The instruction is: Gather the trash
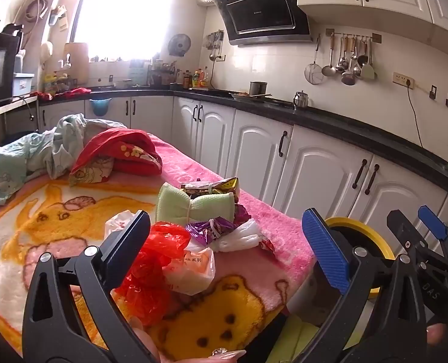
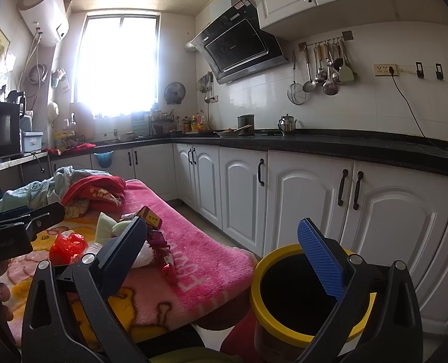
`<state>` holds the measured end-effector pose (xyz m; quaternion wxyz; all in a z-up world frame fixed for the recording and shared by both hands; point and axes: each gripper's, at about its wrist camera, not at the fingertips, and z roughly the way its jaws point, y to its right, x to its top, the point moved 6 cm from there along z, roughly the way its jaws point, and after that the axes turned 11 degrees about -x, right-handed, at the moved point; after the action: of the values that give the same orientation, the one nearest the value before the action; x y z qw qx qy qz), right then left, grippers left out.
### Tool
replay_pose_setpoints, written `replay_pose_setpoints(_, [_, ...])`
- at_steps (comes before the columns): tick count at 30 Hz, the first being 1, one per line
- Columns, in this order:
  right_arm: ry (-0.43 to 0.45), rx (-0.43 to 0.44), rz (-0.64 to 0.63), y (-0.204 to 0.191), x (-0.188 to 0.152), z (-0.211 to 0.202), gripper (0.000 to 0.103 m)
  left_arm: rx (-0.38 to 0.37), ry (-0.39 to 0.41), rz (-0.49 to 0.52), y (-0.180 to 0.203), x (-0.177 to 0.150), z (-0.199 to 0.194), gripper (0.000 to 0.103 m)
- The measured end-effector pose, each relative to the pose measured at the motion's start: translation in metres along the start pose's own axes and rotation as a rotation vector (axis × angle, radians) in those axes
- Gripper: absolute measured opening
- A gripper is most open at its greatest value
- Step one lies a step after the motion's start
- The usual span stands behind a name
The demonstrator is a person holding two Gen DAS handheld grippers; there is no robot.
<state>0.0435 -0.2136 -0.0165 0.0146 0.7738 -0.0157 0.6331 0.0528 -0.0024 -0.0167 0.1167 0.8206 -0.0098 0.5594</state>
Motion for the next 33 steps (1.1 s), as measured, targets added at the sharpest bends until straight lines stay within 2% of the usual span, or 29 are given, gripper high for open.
replay_pose_setpoints(33, [-0.003, 0.001, 0.002, -0.0002, 0.0000, 0.0005, 0.097, -0.004, 0.012, -0.002, 0.0003, -0.0008, -0.0004, 0.092])
